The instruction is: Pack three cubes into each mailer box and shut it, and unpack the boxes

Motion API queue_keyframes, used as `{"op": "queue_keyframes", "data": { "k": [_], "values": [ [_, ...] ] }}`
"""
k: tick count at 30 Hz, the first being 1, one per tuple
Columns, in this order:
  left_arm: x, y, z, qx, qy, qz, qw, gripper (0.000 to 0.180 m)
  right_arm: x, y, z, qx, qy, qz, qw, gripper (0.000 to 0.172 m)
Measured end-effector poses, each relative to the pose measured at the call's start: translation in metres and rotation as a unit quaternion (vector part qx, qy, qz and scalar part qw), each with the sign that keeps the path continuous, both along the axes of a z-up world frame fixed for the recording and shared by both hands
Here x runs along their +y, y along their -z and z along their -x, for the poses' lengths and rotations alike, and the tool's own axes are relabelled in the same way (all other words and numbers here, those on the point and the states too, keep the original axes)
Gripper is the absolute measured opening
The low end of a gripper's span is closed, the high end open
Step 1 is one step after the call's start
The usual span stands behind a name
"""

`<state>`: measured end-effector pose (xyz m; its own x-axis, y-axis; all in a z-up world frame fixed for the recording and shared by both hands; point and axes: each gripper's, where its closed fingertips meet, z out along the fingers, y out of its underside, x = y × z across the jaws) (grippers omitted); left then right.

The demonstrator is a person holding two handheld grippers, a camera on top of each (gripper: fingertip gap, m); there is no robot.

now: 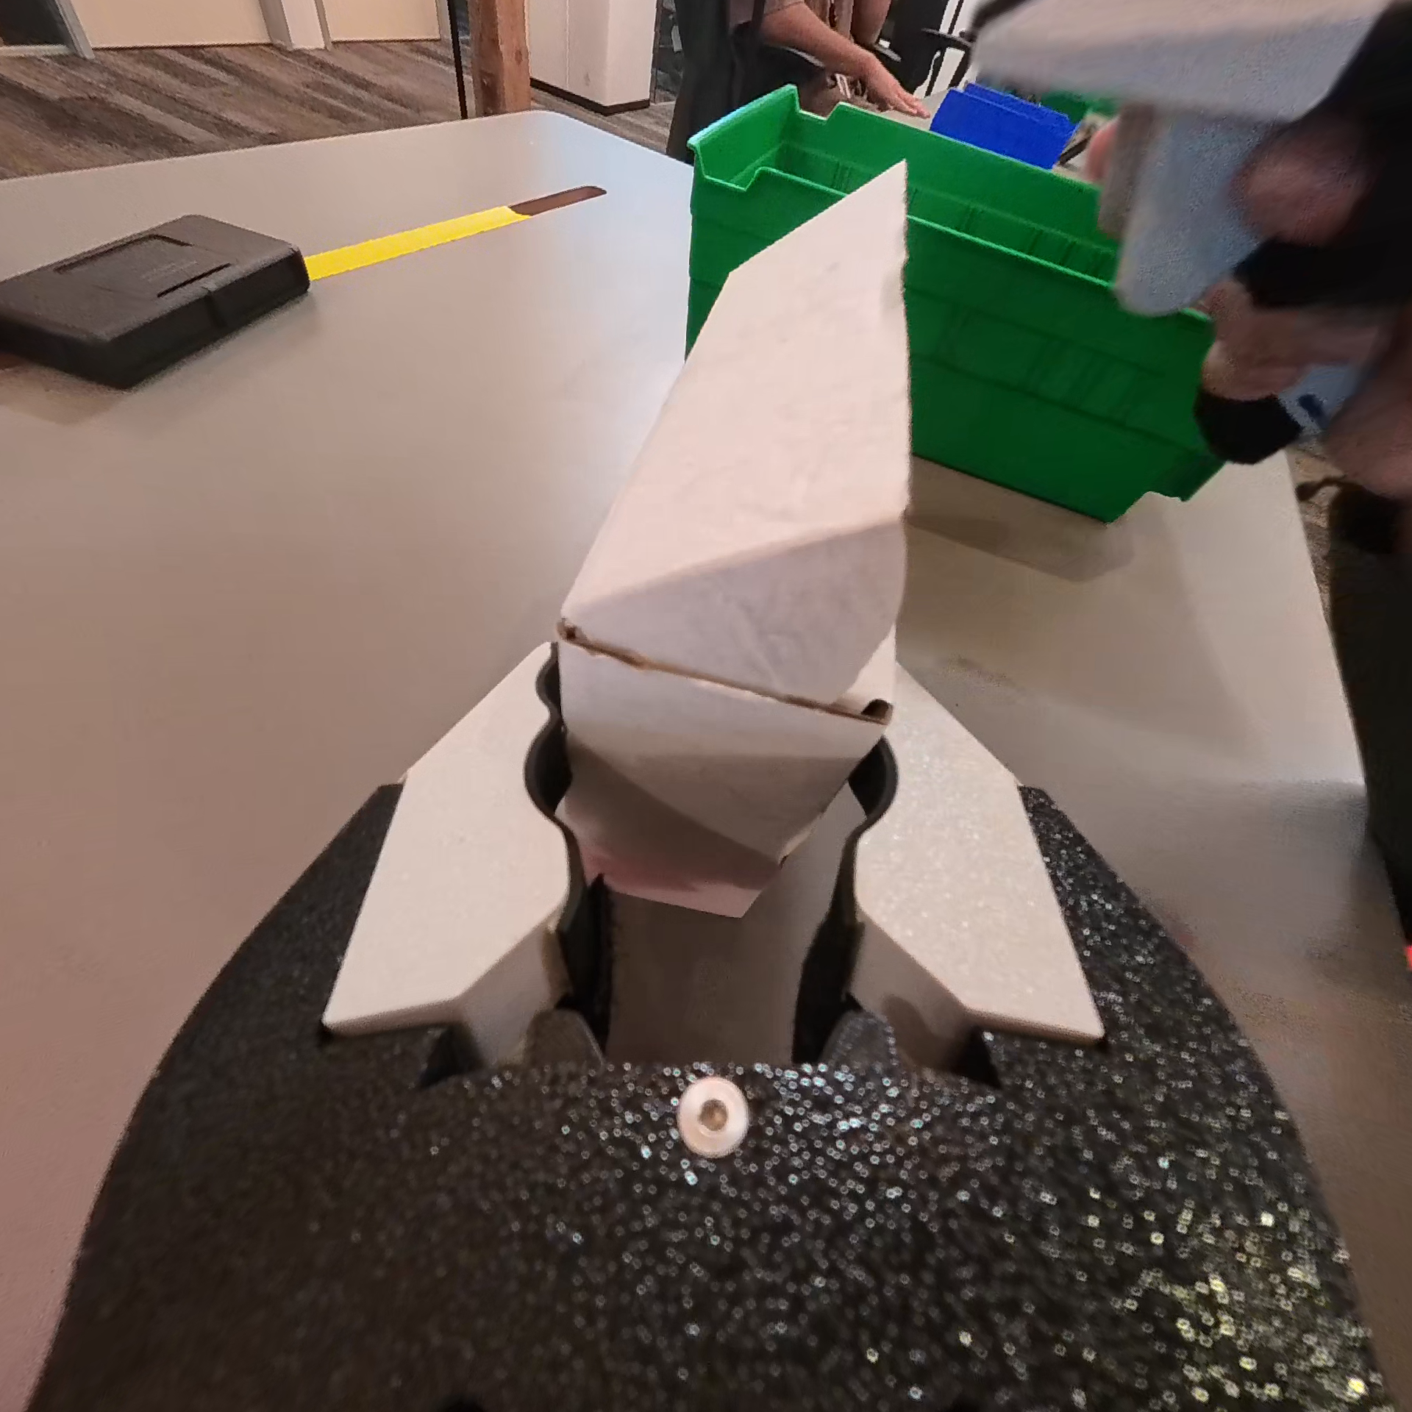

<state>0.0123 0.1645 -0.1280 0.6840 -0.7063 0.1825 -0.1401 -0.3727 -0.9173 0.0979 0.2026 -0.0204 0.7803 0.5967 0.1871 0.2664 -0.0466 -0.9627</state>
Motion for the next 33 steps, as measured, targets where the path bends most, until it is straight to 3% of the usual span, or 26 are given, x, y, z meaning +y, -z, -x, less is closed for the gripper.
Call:
{"op": "queue_keyframes", "data": {
  "k": [3, 6, 9, 11, 22, 33],
  "values": [
    [0.000, 0.000, 0.000, 0.001, 0.000, 0.000, 1.000, 0.074, 0.008, 0.037, -0.003, -0.044, -0.035, 0.079, 0.995, 0.034],
    [0.000, 0.000, 0.000, 0.001, 0.000, 0.000, 1.000, 0.074, 0.014, 0.052, 0.001, -0.062, -0.053, 0.105, 0.991, 0.023],
    [0.000, 0.000, 0.000, 0.004, -0.001, 0.001, 1.000, 0.074, 0.020, 0.052, 0.000, -0.072, -0.037, 0.109, 0.991, 0.004],
    [-0.001, 0.000, -0.001, 0.010, -0.001, -0.001, 1.000, 0.074, 0.020, 0.049, 0.000, -0.074, -0.029, 0.116, 0.990, 0.000],
    [-0.003, 0.002, -0.002, 0.047, -0.026, 0.002, 0.999, 0.072, 0.025, 0.035, 0.006, -0.057, 0.000, 0.187, 0.981, 0.000],
    [-0.003, 0.004, 0.002, 0.051, -0.033, 0.021, 0.998, 0.071, 0.028, 0.027, 0.017, -0.066, -0.063, 0.290, 0.953, 0.003]
  ]
}}
